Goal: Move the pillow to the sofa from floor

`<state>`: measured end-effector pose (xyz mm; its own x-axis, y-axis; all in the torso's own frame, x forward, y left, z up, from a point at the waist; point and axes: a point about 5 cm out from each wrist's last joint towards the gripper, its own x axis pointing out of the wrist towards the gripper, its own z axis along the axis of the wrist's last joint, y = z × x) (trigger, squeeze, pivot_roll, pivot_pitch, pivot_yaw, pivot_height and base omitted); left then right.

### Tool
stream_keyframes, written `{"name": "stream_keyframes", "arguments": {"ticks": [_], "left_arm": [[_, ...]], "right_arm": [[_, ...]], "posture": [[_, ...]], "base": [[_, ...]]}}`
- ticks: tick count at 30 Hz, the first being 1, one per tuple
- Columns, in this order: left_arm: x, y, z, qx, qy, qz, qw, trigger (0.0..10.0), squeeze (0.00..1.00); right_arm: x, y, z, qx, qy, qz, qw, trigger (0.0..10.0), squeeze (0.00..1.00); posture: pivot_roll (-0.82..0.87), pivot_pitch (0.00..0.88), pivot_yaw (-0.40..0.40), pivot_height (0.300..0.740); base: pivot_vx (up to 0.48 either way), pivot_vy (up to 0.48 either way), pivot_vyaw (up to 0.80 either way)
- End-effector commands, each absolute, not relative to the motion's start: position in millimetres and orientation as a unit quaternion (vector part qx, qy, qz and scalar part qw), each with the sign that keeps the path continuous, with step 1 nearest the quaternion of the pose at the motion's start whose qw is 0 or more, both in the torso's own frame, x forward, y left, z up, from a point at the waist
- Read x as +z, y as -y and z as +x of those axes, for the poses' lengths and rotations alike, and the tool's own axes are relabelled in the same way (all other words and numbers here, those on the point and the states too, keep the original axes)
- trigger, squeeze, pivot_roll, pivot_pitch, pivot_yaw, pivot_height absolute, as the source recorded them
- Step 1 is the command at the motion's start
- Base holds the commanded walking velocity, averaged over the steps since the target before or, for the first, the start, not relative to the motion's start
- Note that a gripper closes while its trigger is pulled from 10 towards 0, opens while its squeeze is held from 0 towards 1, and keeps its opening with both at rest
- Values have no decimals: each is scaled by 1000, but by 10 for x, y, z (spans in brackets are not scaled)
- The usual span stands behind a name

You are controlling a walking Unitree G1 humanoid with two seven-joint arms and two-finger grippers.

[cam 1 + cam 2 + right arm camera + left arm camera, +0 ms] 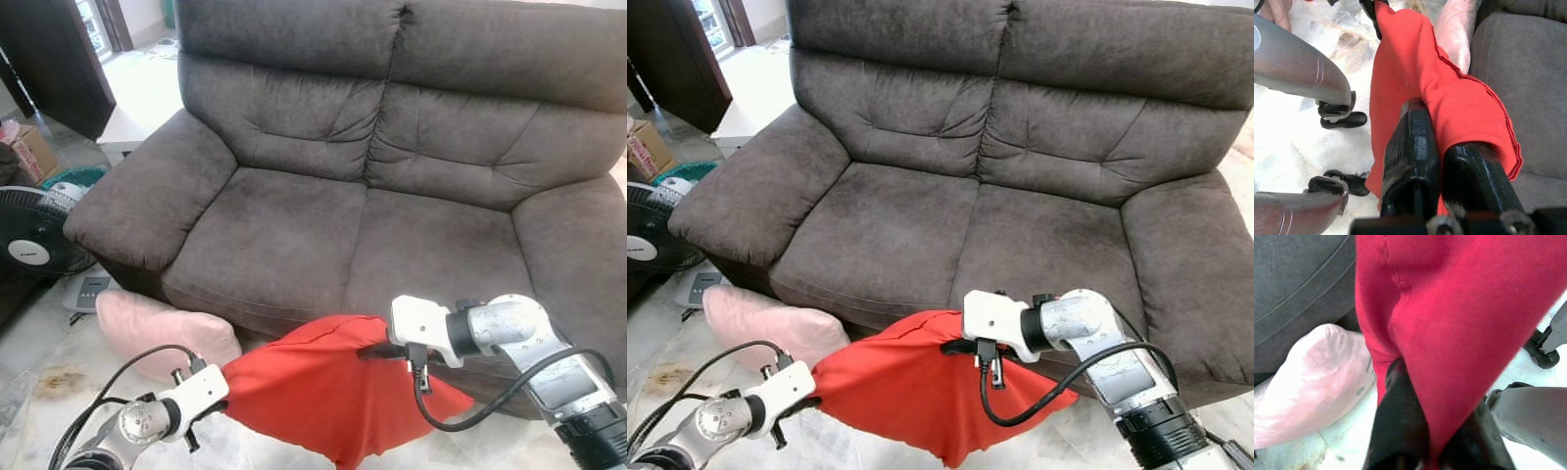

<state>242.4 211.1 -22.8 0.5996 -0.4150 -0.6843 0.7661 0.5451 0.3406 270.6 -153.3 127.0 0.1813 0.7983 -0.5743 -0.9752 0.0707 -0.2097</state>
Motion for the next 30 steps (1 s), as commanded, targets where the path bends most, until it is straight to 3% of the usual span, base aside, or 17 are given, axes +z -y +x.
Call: {"name": "stream_keyframes", "arguments": {"ticks": [1,9,14,16,20,21,27,28,30], "left_arm": [[-232,-2115,2424,-349,-274,321,837,0,0],[-192,-2143,2465,-305,-257,294,869,0,0],[-44,-2196,2611,-244,-213,270,907,0,0],[80,-2233,2719,-200,-176,261,928,0,0],[536,-2317,3035,-51,-48,209,975,0,0],[649,-2250,3098,-43,-14,185,982,10000,0],[951,-1902,3252,-48,73,157,984,10000,0],[951,-1902,3252,-48,73,157,984,10000,0],[1201,-1691,3317,-27,132,143,980,10000,0]], "right_arm": [[1442,1455,2709,628,-108,-279,719,10000,0],[1388,1441,2703,624,-110,-267,726,10000,0],[1344,1451,2686,618,-113,-258,734,10000,0],[1329,1460,2715,601,-105,-251,752,10000,0],[1337,1491,2925,491,-43,-214,843,10000,0],[1299,1502,2994,440,-27,-200,875,10000,0],[1078,1417,3065,298,2,-148,943,10000,0],[1078,1417,3065,298,2,-148,943,10000,0],[1039,1368,3043,242,20,-94,966,10000,0]], "posture": [[122,41,-63,740],[124,33,-54,740],[127,26,-51,740],[128,22,-52,740],[139,12,-54,740],[142,8,-53,740],[135,15,-50,740],[135,15,-50,740],[135,21,-45,740]], "base": [[0,0,0],[0,0,0],[0,0,0],[0,0,0],[0,0,0],[0,0,0],[0,0,0],[0,0,0],[0,0,0]]}}
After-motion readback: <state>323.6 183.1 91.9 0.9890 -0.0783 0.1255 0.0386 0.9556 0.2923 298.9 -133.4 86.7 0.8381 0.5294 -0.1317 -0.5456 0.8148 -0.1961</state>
